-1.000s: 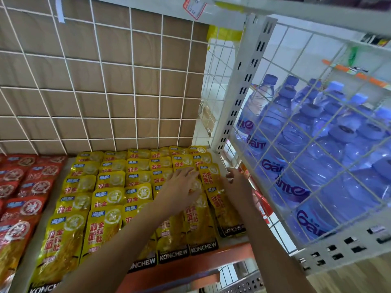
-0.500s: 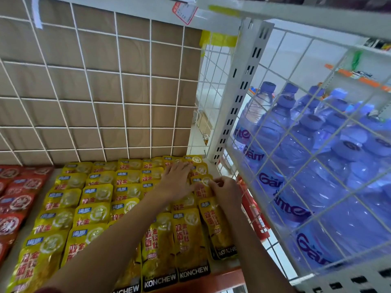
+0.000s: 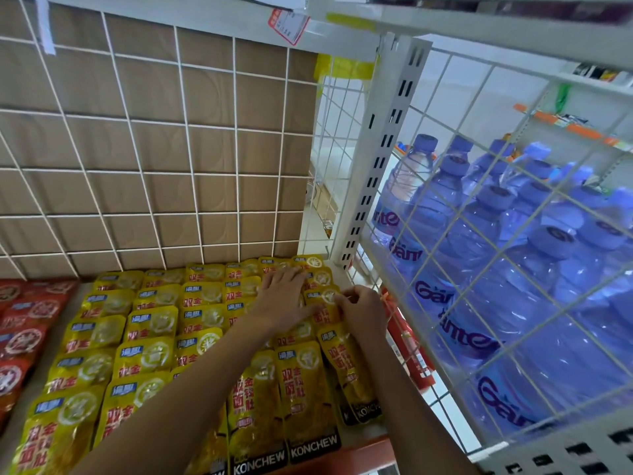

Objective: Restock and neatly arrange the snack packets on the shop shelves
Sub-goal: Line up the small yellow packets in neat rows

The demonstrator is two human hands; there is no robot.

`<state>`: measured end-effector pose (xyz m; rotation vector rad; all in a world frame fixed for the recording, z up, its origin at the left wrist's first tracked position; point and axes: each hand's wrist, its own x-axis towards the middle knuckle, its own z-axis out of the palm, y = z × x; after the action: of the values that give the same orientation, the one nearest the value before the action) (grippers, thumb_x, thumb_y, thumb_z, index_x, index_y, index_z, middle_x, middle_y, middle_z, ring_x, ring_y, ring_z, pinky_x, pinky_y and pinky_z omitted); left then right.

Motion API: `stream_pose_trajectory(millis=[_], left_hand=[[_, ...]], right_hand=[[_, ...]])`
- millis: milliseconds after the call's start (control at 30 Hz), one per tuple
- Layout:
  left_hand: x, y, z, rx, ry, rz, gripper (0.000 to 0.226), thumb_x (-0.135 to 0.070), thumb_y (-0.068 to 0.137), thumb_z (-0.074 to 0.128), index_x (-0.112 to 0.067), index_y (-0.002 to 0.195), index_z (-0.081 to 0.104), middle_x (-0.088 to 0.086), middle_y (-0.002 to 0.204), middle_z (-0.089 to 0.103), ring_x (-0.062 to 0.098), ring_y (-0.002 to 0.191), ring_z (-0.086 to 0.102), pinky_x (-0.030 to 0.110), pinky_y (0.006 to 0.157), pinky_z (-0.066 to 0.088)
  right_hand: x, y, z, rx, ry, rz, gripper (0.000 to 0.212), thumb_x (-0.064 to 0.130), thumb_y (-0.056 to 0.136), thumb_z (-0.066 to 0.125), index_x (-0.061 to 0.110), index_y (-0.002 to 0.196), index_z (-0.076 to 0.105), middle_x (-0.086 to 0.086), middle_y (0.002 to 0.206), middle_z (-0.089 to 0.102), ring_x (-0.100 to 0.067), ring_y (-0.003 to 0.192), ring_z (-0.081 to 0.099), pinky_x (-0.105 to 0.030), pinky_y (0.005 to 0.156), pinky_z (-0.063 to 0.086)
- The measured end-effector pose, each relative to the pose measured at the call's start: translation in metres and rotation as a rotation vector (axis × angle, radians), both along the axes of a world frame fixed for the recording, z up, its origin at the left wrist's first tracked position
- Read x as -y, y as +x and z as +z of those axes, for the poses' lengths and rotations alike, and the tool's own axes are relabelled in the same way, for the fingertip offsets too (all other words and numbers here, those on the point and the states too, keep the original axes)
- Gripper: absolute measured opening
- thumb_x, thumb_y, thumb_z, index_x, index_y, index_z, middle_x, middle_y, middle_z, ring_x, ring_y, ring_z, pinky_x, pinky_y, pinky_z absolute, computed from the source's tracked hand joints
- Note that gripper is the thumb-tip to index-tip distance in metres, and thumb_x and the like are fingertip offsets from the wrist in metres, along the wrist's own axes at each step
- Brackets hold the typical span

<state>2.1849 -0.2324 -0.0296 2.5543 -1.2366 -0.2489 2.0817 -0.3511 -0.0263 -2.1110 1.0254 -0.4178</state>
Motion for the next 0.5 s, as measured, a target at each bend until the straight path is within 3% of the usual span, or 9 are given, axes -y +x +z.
stream_pose_trajectory(millis=[333, 500], left_hand=[[-0.0008, 0.0010, 0.0008, -0.012, 0.016, -0.008, 0.077, -0.061, 0.088, 0.041, -0.020, 0.148, 0.014, -0.003, 0.156, 0.009, 0.017, 0.143, 0.003, 0.040, 0.115, -0.005], [-0.0009, 0.0004, 0.0017, -0.018, 0.010, -0.003, 0.079, -0.062, 0.087, 0.042, -0.019, 0.148, 0.016, -0.003, 0.156, 0.009, 0.016, 0.143, 0.004, 0.040, 0.116, -0.004]], right_hand=[[0.0031, -0.0002, 0.0001, 0.002, -0.015, 0.053, 0.010, 0.024, 0.082, 0.066, 0.015, 0.086, 0.065, 0.002, 0.078, 0.061, -0.015, 0.078, 0.059, -0.023, 0.063, 0.037], [0.0022, 0.0006, 0.0011, -0.028, -0.033, 0.041, 0.013, 0.027, 0.084, 0.064, 0.015, 0.089, 0.066, 0.001, 0.084, 0.065, -0.012, 0.076, 0.056, -0.023, 0.063, 0.036]])
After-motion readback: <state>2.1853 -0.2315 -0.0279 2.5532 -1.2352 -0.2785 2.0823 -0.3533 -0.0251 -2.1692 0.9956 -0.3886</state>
